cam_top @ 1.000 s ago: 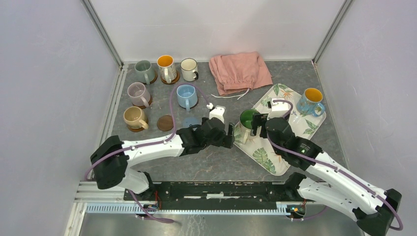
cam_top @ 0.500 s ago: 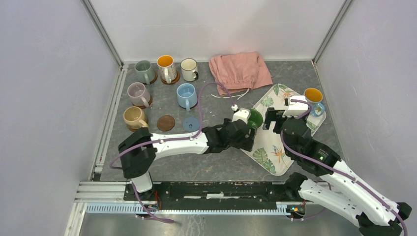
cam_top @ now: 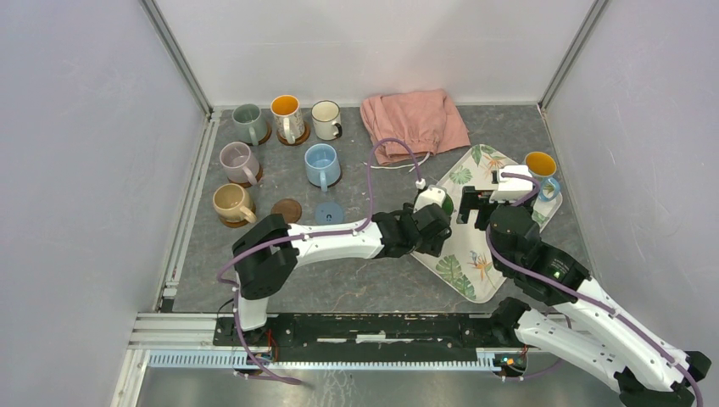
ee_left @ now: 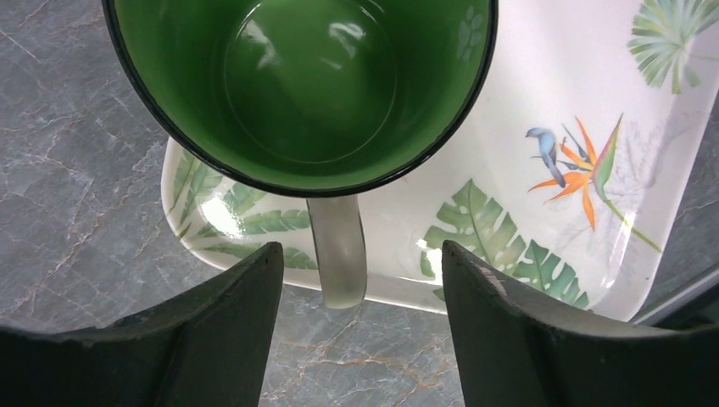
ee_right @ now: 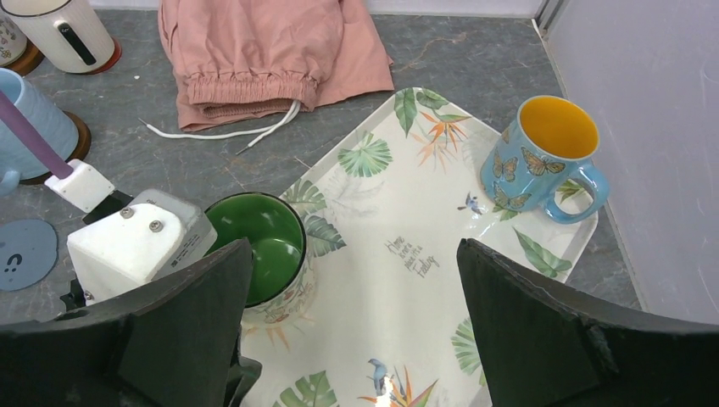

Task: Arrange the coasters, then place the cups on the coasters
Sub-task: Pick up the cup from the tray.

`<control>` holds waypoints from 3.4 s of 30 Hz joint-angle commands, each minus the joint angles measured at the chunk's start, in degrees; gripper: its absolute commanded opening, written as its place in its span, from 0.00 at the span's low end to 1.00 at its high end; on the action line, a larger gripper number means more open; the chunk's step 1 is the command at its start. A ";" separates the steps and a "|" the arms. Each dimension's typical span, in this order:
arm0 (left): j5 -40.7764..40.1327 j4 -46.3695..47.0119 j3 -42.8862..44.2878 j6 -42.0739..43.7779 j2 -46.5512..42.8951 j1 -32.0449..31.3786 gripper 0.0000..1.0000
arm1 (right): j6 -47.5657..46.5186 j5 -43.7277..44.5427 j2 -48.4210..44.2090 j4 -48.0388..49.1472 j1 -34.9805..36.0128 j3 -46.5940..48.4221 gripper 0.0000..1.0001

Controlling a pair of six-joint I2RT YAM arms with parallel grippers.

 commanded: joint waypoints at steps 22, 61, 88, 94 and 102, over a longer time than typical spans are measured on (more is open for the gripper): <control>-6.08 4.09 -3.08 1.40 1.97 -0.22 0.51 | 0.66 0.08 0.00 -0.23 -0.03 1.93 0.98; -6.72 24.26 -17.01 12.12 -15.18 -0.47 0.02 | 0.41 -2.96 2.47 2.43 -0.05 2.23 0.98; -17.14 28.67 -27.31 11.02 -29.09 -0.47 0.02 | 0.00 -4.47 3.91 5.23 -0.05 1.34 0.98; -25.01 24.74 -27.63 7.63 -31.09 -0.47 0.02 | -0.03 -4.53 3.92 5.37 0.01 1.16 0.98; -34.47 14.98 -29.63 -0.18 -35.11 -0.48 0.02 | -0.36 -5.57 4.63 6.24 -0.01 1.07 0.98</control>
